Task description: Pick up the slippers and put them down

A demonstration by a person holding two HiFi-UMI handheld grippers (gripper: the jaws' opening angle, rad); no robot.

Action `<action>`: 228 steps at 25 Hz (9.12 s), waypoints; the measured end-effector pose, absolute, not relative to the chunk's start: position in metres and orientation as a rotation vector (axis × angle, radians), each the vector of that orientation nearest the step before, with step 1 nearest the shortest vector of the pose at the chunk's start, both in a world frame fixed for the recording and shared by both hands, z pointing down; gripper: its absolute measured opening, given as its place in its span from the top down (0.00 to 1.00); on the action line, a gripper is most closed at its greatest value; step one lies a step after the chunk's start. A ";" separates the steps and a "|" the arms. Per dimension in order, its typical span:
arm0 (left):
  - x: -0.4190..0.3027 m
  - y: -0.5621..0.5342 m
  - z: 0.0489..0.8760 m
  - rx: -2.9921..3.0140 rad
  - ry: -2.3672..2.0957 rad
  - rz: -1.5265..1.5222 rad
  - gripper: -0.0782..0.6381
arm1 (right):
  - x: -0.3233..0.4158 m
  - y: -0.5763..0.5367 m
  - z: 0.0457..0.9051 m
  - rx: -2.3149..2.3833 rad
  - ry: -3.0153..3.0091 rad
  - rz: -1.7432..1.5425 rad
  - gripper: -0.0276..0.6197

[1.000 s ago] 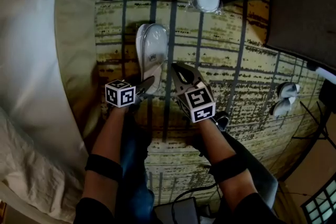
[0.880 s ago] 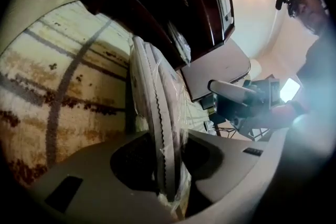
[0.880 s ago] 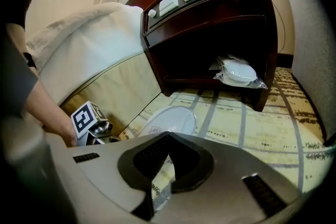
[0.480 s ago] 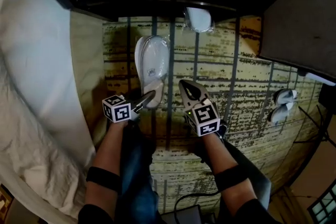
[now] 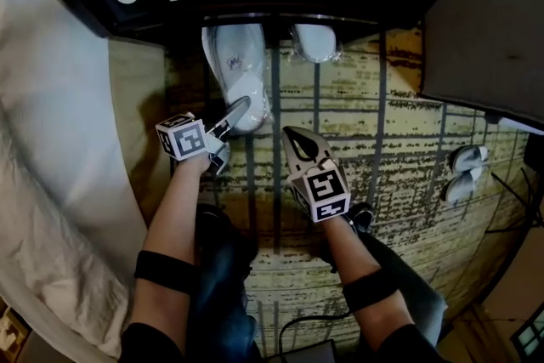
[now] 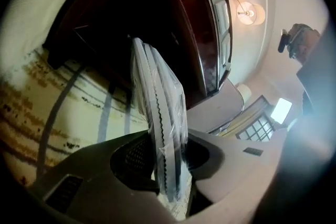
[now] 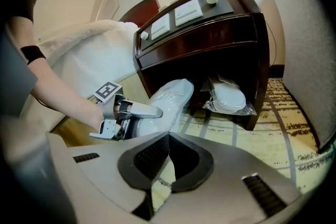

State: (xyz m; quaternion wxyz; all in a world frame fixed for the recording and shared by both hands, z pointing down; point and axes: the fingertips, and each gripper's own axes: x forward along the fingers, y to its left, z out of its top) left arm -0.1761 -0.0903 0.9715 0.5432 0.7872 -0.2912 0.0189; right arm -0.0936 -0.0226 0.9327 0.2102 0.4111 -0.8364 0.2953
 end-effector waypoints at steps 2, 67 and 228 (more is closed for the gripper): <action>-0.178 -0.111 0.972 1.875 -0.720 0.043 0.74 | -0.096 -0.028 0.933 1.162 -2.333 0.819 0.95; -0.205 0.032 0.308 2.259 -1.424 0.593 0.88 | 0.027 0.017 0.346 1.161 -2.376 0.615 0.95; -0.066 -0.110 0.825 2.781 -1.068 0.820 0.89 | 0.022 -0.134 0.987 1.326 -2.493 2.387 0.77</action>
